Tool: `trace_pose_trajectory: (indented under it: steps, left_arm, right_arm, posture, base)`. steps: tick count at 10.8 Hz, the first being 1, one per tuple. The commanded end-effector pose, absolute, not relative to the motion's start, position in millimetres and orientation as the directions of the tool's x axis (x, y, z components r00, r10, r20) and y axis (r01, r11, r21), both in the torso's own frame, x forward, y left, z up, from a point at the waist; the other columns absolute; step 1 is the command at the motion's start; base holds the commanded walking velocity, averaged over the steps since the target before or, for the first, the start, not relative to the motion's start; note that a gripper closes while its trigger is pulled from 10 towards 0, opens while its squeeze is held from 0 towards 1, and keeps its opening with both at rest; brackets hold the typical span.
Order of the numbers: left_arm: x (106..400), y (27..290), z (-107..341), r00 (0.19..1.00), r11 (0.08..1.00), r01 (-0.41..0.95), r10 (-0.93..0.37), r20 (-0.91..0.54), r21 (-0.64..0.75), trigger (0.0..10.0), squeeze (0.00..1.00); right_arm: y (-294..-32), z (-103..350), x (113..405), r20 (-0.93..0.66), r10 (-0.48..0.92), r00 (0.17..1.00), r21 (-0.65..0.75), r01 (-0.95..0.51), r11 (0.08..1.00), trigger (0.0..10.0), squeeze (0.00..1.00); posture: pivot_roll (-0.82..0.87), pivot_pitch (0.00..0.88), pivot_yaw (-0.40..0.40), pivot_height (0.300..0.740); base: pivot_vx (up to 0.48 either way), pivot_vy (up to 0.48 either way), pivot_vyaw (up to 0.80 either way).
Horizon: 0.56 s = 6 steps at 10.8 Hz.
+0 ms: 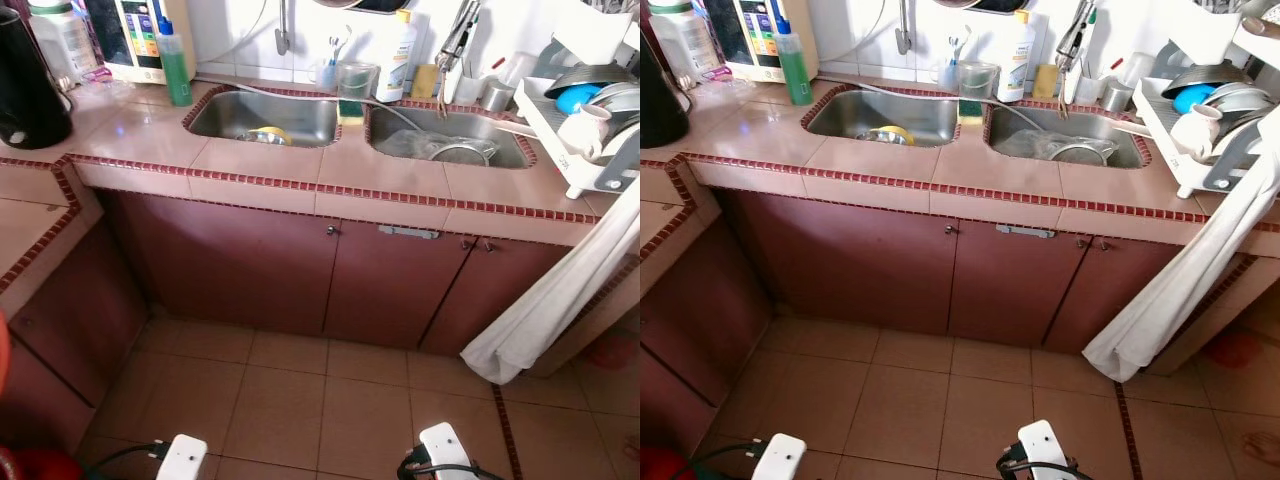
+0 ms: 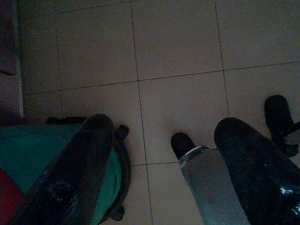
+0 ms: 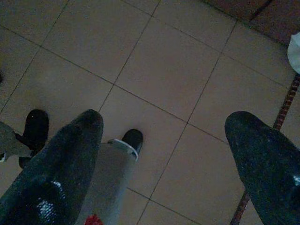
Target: Kitchen organization
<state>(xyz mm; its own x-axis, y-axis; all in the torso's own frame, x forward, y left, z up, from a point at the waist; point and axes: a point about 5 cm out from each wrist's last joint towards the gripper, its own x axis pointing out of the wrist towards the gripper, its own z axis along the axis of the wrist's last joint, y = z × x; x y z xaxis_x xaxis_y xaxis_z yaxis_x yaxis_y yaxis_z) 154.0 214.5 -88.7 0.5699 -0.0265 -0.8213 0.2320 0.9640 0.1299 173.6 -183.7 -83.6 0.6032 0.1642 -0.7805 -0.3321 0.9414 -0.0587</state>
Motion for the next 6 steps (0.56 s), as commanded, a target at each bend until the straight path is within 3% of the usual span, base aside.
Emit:
trace_pose_trajectory:
  steps: [1,6]
  left_arm:
    - [152,215,-89,0.564,0.965,0.234,-0.032,-0.825,0.122,10.0,0.0]
    - [147,217,-91,0.547,0.964,0.237,-0.028,-0.837,0.122,10.0,0.0]
  right_arm:
    - [-190,-84,171,-0.781,0.147,0.607,-0.072,-0.321,0.944,10.0,0.0]
    - [-194,-88,161,-0.801,0.133,0.584,-0.07,-0.312,0.947,10.0,0.0]
  posture:
    - [-0.11,0.0,-0.03,0.74]
    - [-0.11,0.0,-0.029,0.74]
  base:
    - [0.0,-0.405,0.0]
    - [0.0,-0.397,0.0]
